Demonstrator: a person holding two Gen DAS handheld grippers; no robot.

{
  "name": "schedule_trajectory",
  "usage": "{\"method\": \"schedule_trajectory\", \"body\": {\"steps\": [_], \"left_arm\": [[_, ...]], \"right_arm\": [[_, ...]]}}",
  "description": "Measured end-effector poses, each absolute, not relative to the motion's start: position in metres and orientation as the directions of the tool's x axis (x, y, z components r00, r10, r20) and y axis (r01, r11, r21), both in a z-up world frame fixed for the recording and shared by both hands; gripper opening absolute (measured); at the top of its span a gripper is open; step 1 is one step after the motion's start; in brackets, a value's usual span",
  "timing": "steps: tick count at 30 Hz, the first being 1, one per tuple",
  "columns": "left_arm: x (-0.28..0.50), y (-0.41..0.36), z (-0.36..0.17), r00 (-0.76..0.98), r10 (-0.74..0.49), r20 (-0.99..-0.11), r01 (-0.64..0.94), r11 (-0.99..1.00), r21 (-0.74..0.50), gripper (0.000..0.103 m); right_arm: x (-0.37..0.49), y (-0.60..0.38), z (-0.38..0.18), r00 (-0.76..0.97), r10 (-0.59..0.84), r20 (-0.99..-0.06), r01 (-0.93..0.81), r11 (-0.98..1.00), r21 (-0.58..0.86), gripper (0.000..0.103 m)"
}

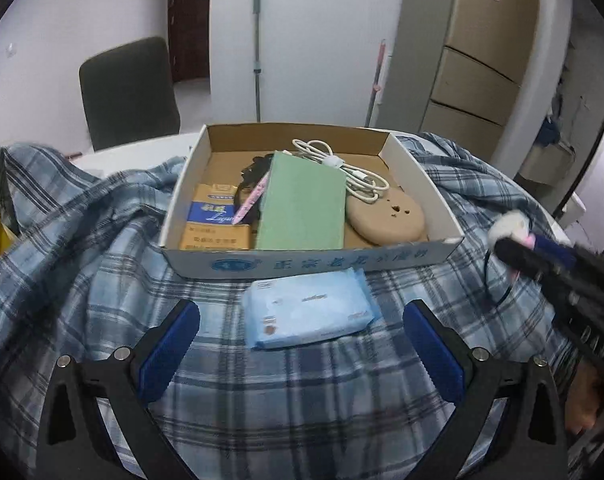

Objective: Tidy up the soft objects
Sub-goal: 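Close the left tool on the blue baby-wipes pack while right holds the charm, then carry the wipes pack and plush charm over the box with both tools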

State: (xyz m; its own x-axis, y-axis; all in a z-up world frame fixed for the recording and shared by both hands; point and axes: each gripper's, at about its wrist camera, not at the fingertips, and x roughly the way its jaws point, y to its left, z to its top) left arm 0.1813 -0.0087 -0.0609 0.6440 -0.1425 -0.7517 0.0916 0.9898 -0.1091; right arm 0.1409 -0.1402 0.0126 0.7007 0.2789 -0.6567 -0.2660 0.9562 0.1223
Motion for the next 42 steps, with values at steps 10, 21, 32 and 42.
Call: {"method": "schedule_trajectory", "body": {"steps": [10,21,32,42], "left_arm": [[0.216,-0.023,-0.089,0.545,-0.069,-0.836,-0.021,0.995,-0.096,0.103],[0.217,-0.022,-0.103,0.527,-0.059,-0.848,-0.027,0.996,-0.086,0.085],[0.177,-0.019,-0.067,0.681,-0.145,-0.718,0.112,0.989,-0.093,0.079],[0.113,-0.032,-0.027,0.891,-0.197,-0.409,0.209,0.978,-0.017,0.079]], "right_arm": [[0.145,-0.144,0.000,0.682,0.249,-0.688,-0.230,0.966,0.121,0.030],[0.145,-0.142,0.000,0.679,0.254,-0.688,-0.240,0.963,0.119,0.030],[0.137,-0.140,0.006,0.703,0.289,-0.650,-0.277,0.953,0.123,0.030],[0.122,-0.135,0.019,0.761,0.305,-0.572,-0.311,0.946,0.089,0.031]]}}
